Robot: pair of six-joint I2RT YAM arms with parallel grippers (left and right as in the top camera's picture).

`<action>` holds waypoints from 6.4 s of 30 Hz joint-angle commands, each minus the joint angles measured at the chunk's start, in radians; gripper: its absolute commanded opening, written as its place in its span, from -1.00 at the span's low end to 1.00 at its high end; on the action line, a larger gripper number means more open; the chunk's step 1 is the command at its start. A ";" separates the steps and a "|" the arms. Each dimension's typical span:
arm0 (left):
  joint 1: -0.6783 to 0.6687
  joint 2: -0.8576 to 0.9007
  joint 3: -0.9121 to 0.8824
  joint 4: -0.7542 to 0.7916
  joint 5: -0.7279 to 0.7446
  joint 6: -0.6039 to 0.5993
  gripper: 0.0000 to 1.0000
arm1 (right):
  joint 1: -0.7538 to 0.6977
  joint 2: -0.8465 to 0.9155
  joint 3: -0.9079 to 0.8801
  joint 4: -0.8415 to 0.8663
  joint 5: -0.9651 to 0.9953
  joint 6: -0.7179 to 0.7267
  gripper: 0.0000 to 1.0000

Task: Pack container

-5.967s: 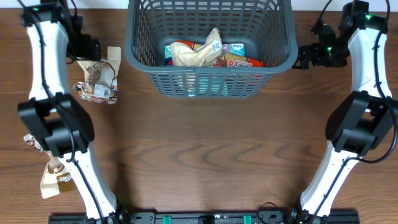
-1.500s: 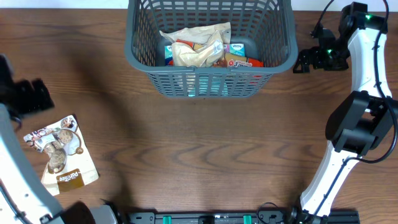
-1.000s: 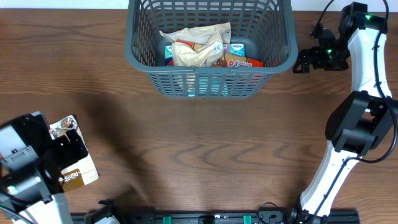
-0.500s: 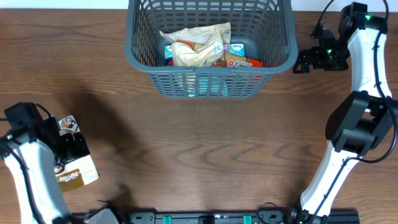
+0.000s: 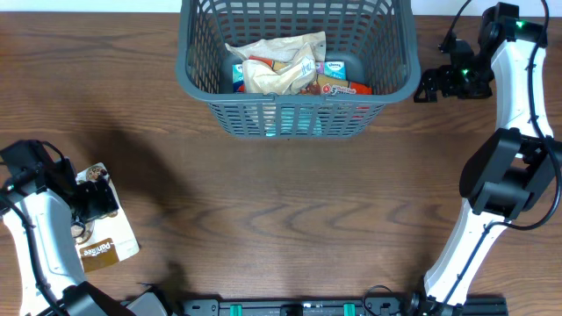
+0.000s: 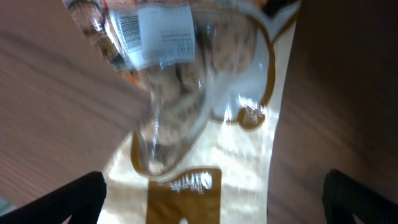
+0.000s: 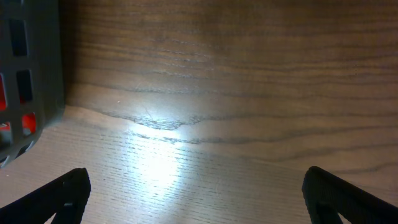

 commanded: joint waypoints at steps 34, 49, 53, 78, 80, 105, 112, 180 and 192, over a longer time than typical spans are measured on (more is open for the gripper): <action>0.143 0.307 0.009 0.190 0.224 0.289 0.97 | 0.017 -0.004 -0.004 -0.013 -0.002 -0.004 0.99; 0.143 0.383 0.010 0.215 0.225 0.245 -0.88 | 0.017 -0.004 -0.004 -0.040 -0.002 -0.005 0.99; 0.138 0.372 0.025 0.198 0.283 0.178 -0.89 | 0.017 -0.004 -0.004 -0.039 -0.002 -0.005 0.98; -0.371 0.191 0.984 -0.198 0.305 -0.079 -0.89 | 0.017 -0.004 -0.004 -0.031 -0.002 -0.005 0.98; -0.438 0.210 1.072 -0.167 0.302 -0.083 -0.89 | 0.017 -0.004 -0.004 -0.031 -0.002 -0.005 0.98; -0.964 0.494 1.153 0.021 0.303 0.761 -0.88 | 0.017 -0.004 -0.004 -0.058 -0.002 -0.005 0.98; -0.964 0.649 1.152 -0.061 0.303 0.783 -0.88 | 0.017 -0.004 -0.004 -0.043 -0.002 -0.005 0.98; -0.479 -0.257 0.294 -0.160 0.068 -0.037 0.97 | 0.183 -0.452 0.390 -0.276 0.141 0.130 0.99; -0.479 -0.422 0.029 -0.080 0.131 -0.141 0.97 | 0.268 -0.653 0.302 -0.356 0.189 0.144 0.99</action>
